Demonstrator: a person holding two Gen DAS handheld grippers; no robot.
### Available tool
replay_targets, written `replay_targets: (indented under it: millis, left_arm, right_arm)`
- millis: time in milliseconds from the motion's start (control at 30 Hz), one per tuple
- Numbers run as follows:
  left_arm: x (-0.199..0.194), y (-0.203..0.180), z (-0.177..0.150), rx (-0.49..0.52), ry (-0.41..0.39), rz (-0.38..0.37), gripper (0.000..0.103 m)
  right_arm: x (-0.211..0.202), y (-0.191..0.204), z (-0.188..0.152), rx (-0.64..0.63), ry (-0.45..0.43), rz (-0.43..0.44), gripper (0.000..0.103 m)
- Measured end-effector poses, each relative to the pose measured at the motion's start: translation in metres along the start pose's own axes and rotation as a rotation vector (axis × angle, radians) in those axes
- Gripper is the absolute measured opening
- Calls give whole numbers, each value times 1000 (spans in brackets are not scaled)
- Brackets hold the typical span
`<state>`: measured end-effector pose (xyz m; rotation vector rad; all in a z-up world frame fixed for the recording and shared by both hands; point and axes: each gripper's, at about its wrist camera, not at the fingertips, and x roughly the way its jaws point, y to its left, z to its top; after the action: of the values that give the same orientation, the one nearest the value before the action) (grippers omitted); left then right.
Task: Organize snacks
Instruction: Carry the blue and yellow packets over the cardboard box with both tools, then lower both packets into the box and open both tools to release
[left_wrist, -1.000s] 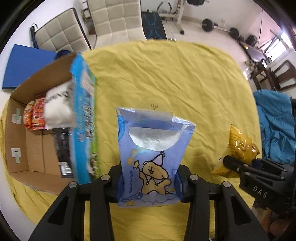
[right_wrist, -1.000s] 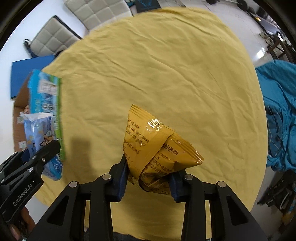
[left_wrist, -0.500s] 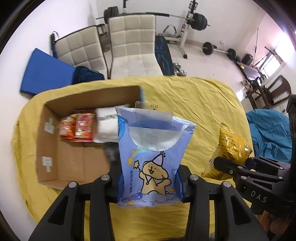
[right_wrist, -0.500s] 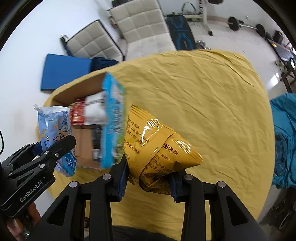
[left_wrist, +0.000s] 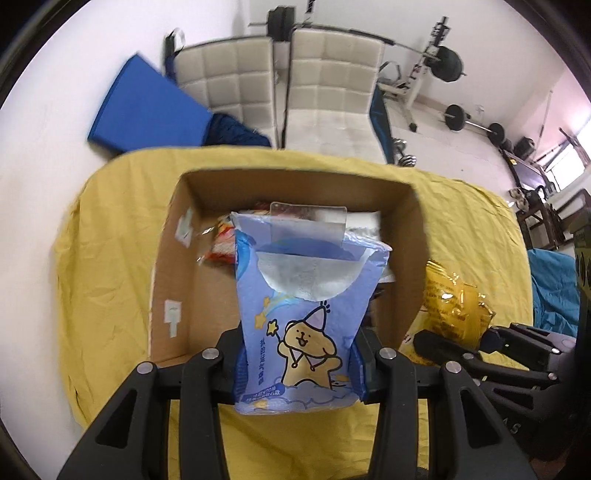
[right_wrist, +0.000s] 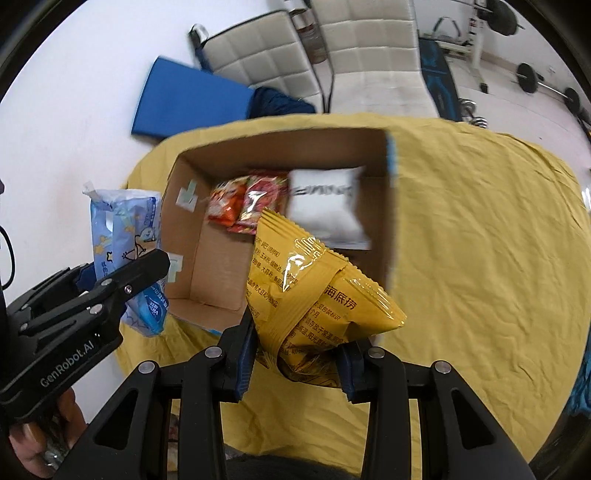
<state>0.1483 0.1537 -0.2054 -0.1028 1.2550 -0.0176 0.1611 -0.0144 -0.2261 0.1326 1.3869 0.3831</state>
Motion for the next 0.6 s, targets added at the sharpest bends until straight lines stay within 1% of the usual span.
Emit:
replay_targets:
  millis: [67, 167, 333, 500, 600]
  left_arm:
    - [17, 19, 1, -27, 43, -13, 40]
    - [42, 41, 2, -77, 119, -78, 40]
    - [82, 59, 5, -94, 229, -130, 40]
    - [128, 72, 6, -100, 323, -158, 40]
    - [153, 77, 4, -91, 369, -146, 40]
  right_arm:
    - [20, 13, 4, -7, 29, 9, 39]
    - [56, 26, 10, -1, 78, 27, 39]
    - [107, 40, 14, 9, 147, 39, 39]
    - [148, 40, 20, 17, 195, 32, 39]
    - [168, 40, 22, 20, 222, 21, 39]
